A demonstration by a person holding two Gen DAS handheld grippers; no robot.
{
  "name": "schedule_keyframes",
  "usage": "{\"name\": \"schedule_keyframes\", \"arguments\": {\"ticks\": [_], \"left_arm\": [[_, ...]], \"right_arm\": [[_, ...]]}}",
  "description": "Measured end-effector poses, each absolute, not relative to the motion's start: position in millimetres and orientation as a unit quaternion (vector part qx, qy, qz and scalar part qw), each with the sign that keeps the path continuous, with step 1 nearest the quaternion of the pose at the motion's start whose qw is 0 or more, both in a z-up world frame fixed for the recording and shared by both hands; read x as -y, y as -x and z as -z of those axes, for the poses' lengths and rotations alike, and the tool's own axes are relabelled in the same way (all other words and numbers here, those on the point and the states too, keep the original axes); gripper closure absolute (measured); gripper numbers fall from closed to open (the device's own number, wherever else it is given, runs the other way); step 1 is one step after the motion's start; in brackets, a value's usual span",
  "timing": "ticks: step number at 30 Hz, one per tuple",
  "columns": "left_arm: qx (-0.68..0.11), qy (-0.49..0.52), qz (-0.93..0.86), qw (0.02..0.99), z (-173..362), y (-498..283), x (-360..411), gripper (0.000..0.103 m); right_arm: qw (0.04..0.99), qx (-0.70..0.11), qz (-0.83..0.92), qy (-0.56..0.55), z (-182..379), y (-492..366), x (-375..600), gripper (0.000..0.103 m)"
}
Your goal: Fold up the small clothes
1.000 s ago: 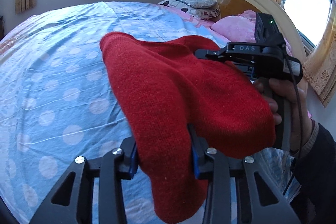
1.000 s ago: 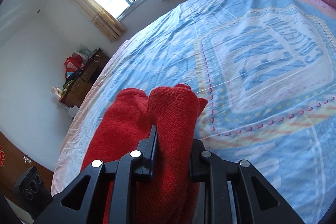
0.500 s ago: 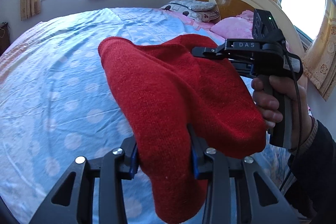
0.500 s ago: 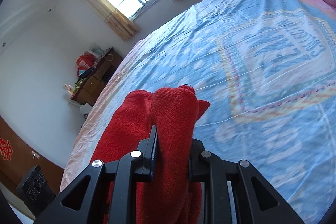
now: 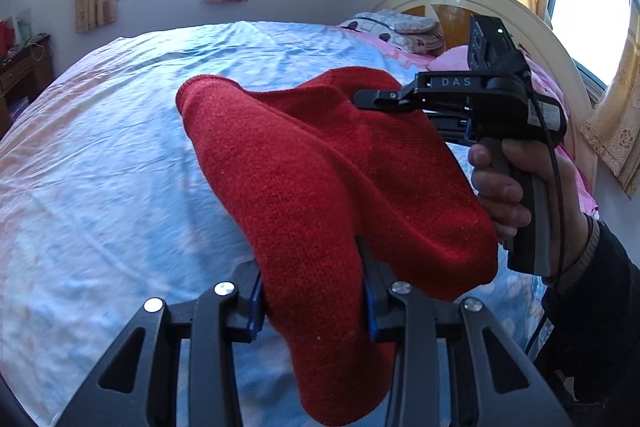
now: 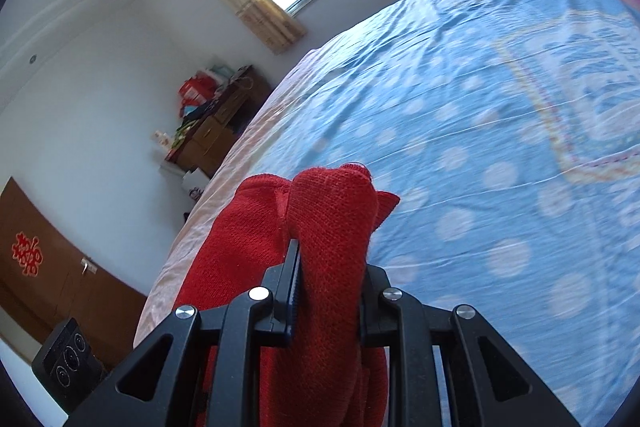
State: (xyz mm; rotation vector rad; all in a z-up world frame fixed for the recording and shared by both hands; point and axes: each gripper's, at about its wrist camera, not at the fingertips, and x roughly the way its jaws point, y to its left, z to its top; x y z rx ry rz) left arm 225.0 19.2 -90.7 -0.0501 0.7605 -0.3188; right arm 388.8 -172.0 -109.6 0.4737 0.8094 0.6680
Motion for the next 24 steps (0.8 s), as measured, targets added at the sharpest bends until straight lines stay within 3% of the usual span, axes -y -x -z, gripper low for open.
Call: {"name": "schedule_keyframes", "arguments": {"ticks": [24], "left_arm": [[-0.352, 0.033, 0.054, 0.934, 90.7, -154.6, -110.0, 0.064]], "right_arm": [[0.794, -0.408, -0.420, -0.167, 106.6, -363.4, 1.0, 0.082]]}}
